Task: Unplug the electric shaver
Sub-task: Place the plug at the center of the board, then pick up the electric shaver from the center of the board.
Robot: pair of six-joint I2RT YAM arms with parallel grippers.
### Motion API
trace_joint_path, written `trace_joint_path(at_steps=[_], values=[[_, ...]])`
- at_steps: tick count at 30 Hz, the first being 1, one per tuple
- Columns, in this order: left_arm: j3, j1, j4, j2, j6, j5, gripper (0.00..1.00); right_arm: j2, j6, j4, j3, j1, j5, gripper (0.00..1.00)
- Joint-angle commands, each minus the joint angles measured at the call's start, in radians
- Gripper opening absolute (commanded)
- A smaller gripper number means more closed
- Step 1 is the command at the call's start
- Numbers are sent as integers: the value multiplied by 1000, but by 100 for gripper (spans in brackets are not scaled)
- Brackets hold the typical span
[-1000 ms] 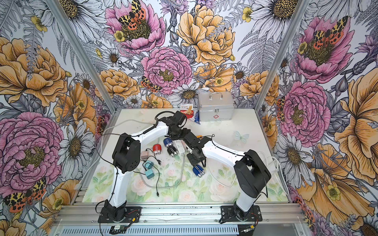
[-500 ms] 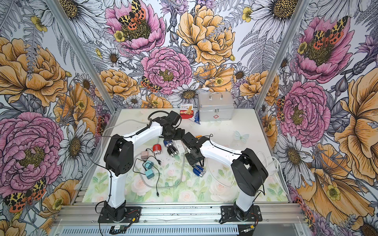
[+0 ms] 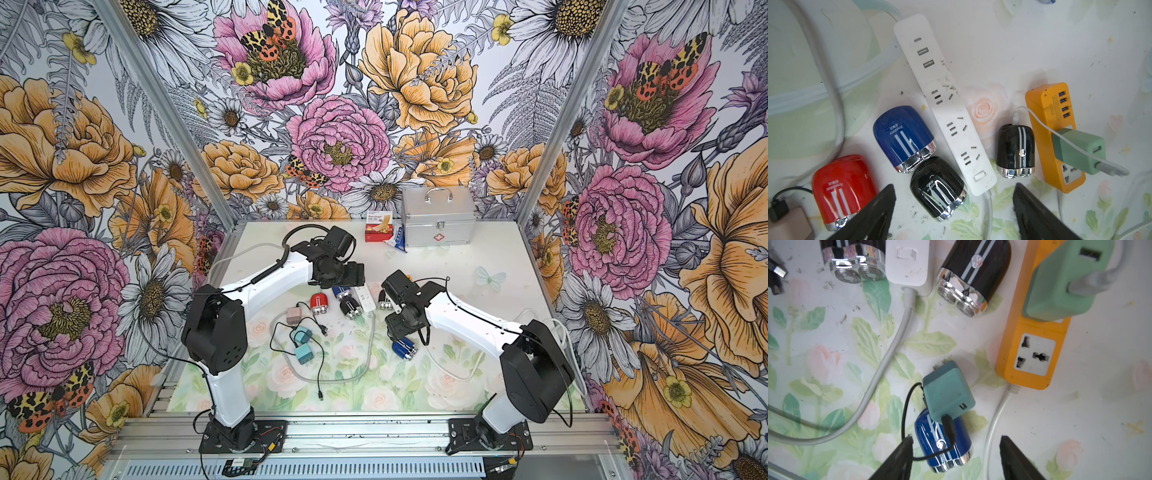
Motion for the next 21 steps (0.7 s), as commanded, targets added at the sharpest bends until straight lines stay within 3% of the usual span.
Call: trace_joint_path(at_steps=[1,7,13,21], values=[[-41,4,44,-89,-10,-22,89,-54,22,-22,-56,9,-39,68],[-108,7,76,-127,-23,-14,89,-82,26,-16,-105,19,-52,67],[-149,6,101,-153,-36,-4,89,51,-46,-13,-51,59,-61,64],[-194,14,120,-194,-48,-6,89,108,-99,24,-46,64,-44,64]])
